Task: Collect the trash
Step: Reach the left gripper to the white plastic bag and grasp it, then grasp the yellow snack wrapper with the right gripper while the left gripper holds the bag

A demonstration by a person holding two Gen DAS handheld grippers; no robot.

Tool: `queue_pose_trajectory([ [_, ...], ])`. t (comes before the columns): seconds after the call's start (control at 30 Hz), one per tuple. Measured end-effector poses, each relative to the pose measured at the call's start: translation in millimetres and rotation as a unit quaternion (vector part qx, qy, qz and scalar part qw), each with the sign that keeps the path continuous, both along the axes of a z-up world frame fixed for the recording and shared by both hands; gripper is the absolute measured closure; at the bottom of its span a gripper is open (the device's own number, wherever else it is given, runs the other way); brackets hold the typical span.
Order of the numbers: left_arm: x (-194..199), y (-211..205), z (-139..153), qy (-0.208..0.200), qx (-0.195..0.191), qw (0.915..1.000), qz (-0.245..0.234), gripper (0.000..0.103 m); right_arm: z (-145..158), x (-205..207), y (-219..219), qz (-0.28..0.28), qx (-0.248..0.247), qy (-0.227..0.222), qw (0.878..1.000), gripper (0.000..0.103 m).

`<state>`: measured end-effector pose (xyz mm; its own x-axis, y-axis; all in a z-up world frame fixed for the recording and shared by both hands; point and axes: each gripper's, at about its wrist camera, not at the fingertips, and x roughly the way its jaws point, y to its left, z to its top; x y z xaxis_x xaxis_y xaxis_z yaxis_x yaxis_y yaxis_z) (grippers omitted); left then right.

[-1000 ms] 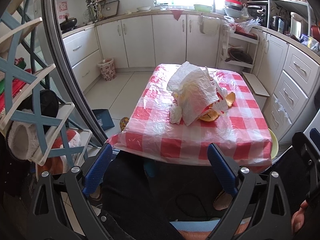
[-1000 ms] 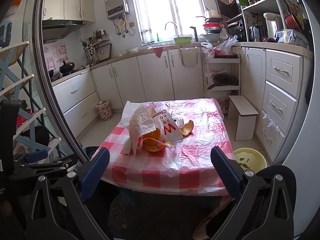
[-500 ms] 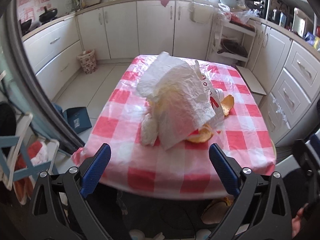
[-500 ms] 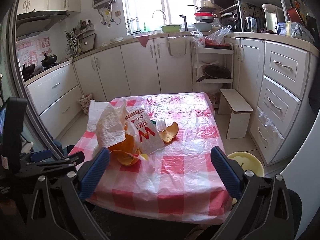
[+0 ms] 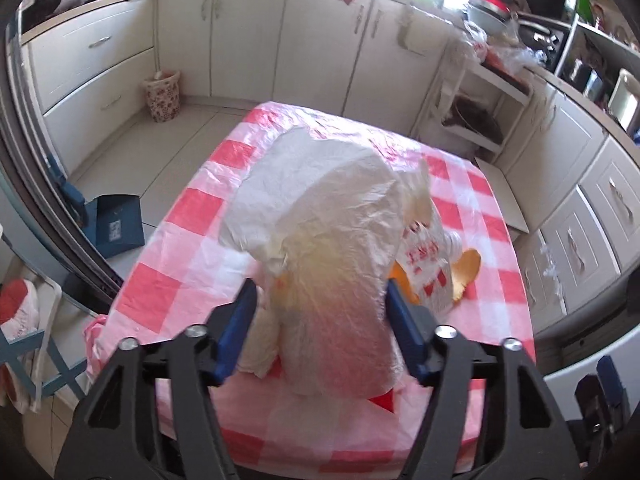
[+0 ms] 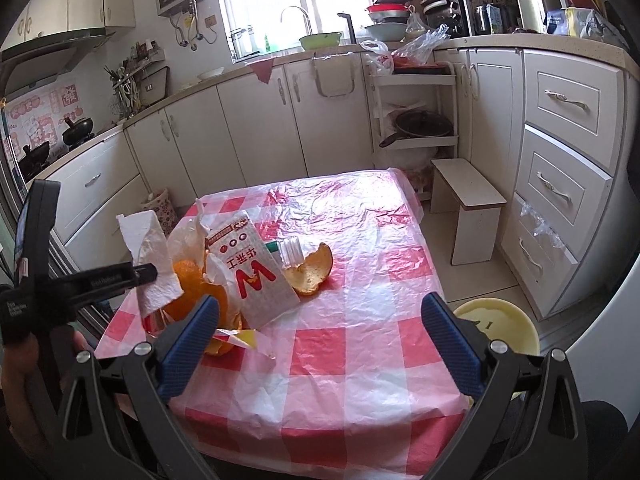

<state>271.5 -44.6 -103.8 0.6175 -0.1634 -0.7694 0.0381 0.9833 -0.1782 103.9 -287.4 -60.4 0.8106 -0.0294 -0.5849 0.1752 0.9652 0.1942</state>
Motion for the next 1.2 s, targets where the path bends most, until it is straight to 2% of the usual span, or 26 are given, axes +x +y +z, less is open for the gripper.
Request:
queue_pose_trajectory([
  [0.03, 4, 5, -2, 0.008, -0.003, 1.0000, 0.001, 0.063, -1, 2, 2, 0.004, 0.000, 0.002, 1.000, 0.006],
  [0.1, 13, 19, -10, 0.033, -0.024, 0.9991, 0.008, 0.083, -3, 4, 5, 0.012, 0.000, 0.005, 1.000, 0.006],
  [0.2, 17, 41, -19, 0.053, -0.065, 0.9964, 0.013, 0.090, -3, 6, 11, 0.023, -0.004, 0.006, 1.000, 0.006],
  [0.33, 15, 63, -22, 0.057, -0.128, 0.9901, -0.002, 0.092, -4, 10, 19, 0.038, -0.005, 0.007, 0.999, 0.006],
  [0.5, 17, 85, -27, 0.068, -0.164, 0.9841, -0.003, 0.092, -7, 18, 44, 0.089, -0.003, 0.015, 0.996, 0.006],
  [0.6, 18, 90, -28, 0.067, -0.163, 0.9844, -0.002, 0.092, -14, 22, 73, 0.144, -0.009, 0.023, 0.989, 0.006],
  [0.8, 17, 100, -33, 0.071, -0.175, 0.9819, -0.007, 0.092, -43, 49, 137, 0.246, -0.031, 0.053, 0.967, 0.006],
  [0.83, 16, 101, -33, 0.069, -0.175, 0.9820, -0.007, 0.092, -48, 54, 142, 0.258, -0.029, 0.057, 0.964, 0.013],
  [0.87, 15, 102, -32, 0.067, -0.175, 0.9824, -0.008, 0.092, -54, 59, 146, 0.266, -0.023, 0.062, 0.962, 0.025],
  [0.9, 14, 104, -31, 0.064, -0.174, 0.9827, -0.008, 0.092, -60, 65, 147, 0.271, -0.013, 0.078, 0.959, 0.059],
  [0.93, 14, 106, -30, 0.061, -0.171, 0.9833, -0.008, 0.092, -64, 70, 144, 0.276, 0.014, 0.094, 0.956, 0.087],
  [0.97, 13, 108, -30, 0.059, -0.169, 0.9838, -0.008, 0.092, -66, 73, 138, 0.271, 0.045, 0.099, 0.956, 0.093],
  [1.03, 12, 112, -32, 0.058, -0.166, 0.9843, -0.005, 0.092, -61, 71, 122, 0.249, 0.059, 0.086, 0.963, 0.100],
  [1.2, 7, 121, -39, 0.064, -0.170, 0.9833, -0.002, 0.093, -40, 56, 82, 0.214, 0.095, 0.048, 0.971, 0.101],
])
